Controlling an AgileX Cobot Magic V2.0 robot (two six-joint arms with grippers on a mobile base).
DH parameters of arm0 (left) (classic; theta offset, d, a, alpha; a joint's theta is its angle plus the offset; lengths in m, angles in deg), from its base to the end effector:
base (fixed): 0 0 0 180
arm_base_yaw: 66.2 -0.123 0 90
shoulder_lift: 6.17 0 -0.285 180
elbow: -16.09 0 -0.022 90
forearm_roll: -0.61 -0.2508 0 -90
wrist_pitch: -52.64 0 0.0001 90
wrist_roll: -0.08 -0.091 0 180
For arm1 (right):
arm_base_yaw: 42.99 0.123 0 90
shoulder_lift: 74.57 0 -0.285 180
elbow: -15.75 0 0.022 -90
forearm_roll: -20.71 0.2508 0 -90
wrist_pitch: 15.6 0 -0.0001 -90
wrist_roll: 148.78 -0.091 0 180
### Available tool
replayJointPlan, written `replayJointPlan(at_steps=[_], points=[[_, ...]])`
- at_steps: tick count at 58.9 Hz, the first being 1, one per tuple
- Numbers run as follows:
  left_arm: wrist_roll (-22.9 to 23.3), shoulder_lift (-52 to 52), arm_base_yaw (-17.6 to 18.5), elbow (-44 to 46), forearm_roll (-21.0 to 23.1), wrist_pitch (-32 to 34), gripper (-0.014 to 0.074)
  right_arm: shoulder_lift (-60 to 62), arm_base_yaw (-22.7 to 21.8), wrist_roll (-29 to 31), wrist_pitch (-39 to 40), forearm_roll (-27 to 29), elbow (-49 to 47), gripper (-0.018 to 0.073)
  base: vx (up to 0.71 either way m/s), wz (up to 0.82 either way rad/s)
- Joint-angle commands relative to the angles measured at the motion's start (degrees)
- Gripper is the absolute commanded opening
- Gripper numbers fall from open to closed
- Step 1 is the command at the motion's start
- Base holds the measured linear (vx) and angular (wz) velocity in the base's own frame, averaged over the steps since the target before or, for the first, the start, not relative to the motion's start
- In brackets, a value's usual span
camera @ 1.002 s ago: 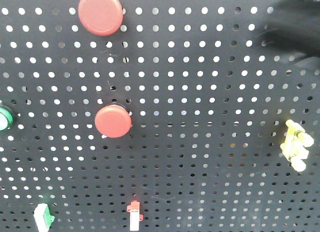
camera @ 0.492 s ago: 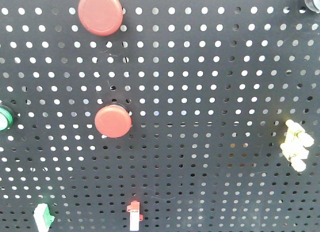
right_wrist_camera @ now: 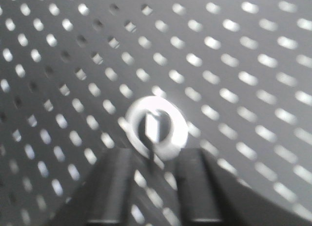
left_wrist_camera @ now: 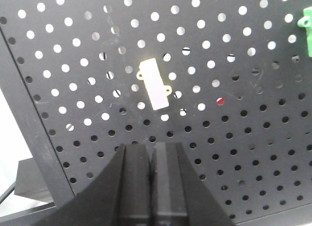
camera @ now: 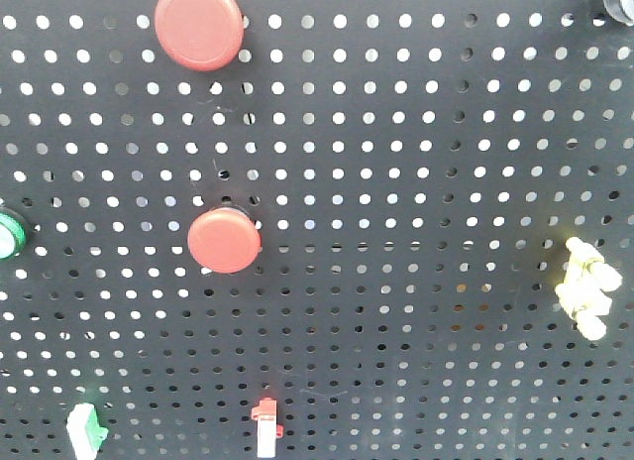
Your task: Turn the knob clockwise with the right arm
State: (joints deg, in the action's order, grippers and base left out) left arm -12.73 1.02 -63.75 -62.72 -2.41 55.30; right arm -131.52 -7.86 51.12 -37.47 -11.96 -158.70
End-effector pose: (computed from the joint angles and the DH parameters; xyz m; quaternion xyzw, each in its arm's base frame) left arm 0.0562 -0.0026 0.2086 0.1065 0.6563 0.0862 0.7420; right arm 0.1291 0.0684 0.5108 -0.3843 0.5264 -0.1672 0.7398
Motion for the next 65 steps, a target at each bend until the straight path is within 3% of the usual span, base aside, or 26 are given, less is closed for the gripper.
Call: replayJointPlan(at_steps=[1,10,21,28,33,34,46,65], points=[[0.2,1.1,0.5,-1.9,0.3,4.8,-0.0006,-1.2,0.1,-0.9,5.9,-1.4,-1.7,0.0326,0.00,0.00],[0.2,1.1,0.5,-1.9,0.3,4.8,-0.0006,-1.6,0.1,-0.9,6.1,-1.5,-1.7,0.0223,0.00,0.00],[0.2,1.1,0.5,-1.9,0.3,4.8,-0.0006,-1.6,0.1,-1.1,5.9,-1.6,-1.7,-0.0007,0.00,0.00],[0.2,1.1,0.5,-1.9,0.3,4.8,-0.0006,-1.6,0.1,-5.2,5.7,-1.2,-1.7,-0.0011,0.00,0.00],[0.2,1.1,0.5,-1.9,0.3,4.8,-0.0006,-1.6,0.1,-13.8,6.2,-0.6,-1.7,-0.0008,0.00,0.00],[0.2,1.1,0.5,-1.9,0.3,4.8,-0.0006,-1.6,0.1,-26.2,6.8,-0.6,-1.7,-0.0008,0.00,0.00],[0.2,1.1,0.5,-1.9,0.3,4.8,-0.0006,-1.6,0.1,-51.7,12.1,0.1,-1.7,-0.0008,0.00,0.00],[0.2,1.1,0.5,-1.9,0.3,4.8,-0.0006,-3.6,0.1,-82.7,15.3,0.0,-1.9,-0.0008,0.00,0.00]])
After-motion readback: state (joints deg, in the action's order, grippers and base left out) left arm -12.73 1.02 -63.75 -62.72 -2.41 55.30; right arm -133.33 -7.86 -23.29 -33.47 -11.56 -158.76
